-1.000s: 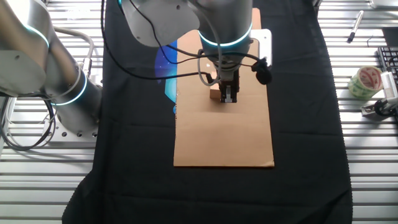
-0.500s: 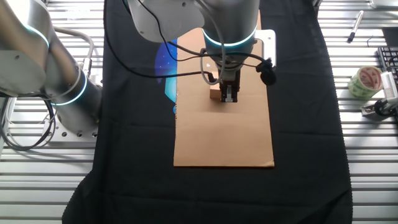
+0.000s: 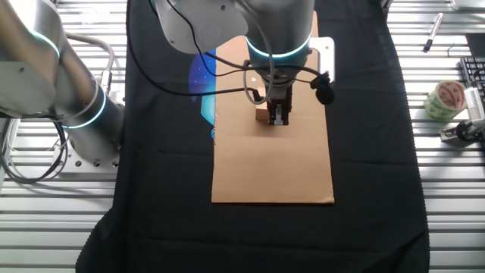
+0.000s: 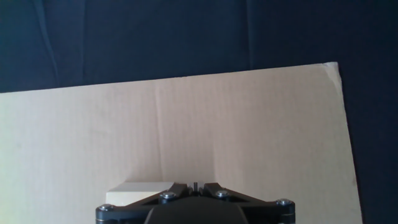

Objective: Use the gripper to push the small block from left to right

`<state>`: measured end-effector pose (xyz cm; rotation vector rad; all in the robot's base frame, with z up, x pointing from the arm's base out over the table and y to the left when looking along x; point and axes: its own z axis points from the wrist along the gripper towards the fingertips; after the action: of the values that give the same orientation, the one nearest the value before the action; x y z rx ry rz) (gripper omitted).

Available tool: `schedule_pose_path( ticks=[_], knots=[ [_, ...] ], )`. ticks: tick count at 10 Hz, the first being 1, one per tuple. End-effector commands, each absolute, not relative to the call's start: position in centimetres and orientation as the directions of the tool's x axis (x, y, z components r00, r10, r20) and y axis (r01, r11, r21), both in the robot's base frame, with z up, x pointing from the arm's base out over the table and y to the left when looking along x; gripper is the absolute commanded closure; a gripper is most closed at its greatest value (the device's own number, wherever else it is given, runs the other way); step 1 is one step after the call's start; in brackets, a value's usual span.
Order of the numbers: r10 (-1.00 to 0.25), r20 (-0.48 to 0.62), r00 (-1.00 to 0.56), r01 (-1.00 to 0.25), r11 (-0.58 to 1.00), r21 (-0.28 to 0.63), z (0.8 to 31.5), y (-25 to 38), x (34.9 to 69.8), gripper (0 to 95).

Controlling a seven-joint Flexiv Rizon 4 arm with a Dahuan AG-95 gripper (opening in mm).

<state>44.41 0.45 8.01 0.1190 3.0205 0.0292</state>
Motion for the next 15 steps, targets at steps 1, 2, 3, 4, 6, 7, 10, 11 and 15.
schedule_pose_path(
  ticks=[1, 2, 3, 4, 6, 7, 10, 11, 15],
  knots=[
    [0.081, -0.12, -0.989, 0.079, 0.997, 0.023, 7.9, 0.4, 44.4, 95.0],
    [0.082, -0.124, -0.989, 0.079, 0.997, 0.026, 7.8, 0.5, 44.4, 95.0],
    [0.083, -0.125, -0.989, 0.081, 0.996, 0.026, 7.6, 0.5, 44.4, 95.0],
    [0.084, -0.127, -0.988, 0.081, 0.996, 0.027, 7.5, 0.5, 44.3, 95.0],
    [0.085, -0.128, -0.988, 0.082, 0.996, 0.03, 7.5, 0.6, 44.3, 95.0],
    [0.086, -0.128, -0.988, 0.083, 0.996, 0.031, 7.4, 0.6, 44.3, 95.0],
    [0.089, -0.135, -0.987, 0.085, 0.996, 0.033, 7.1, 0.7, 44.3, 95.0],
    [0.09, -0.138, -0.986, 0.086, 0.996, 0.034, 7.1, 0.7, 44.3, 95.0],
    [0.094, -0.146, -0.985, 0.09, 0.995, 0.035, 6.7, 0.8, 44.2, 95.0]
  ],
)
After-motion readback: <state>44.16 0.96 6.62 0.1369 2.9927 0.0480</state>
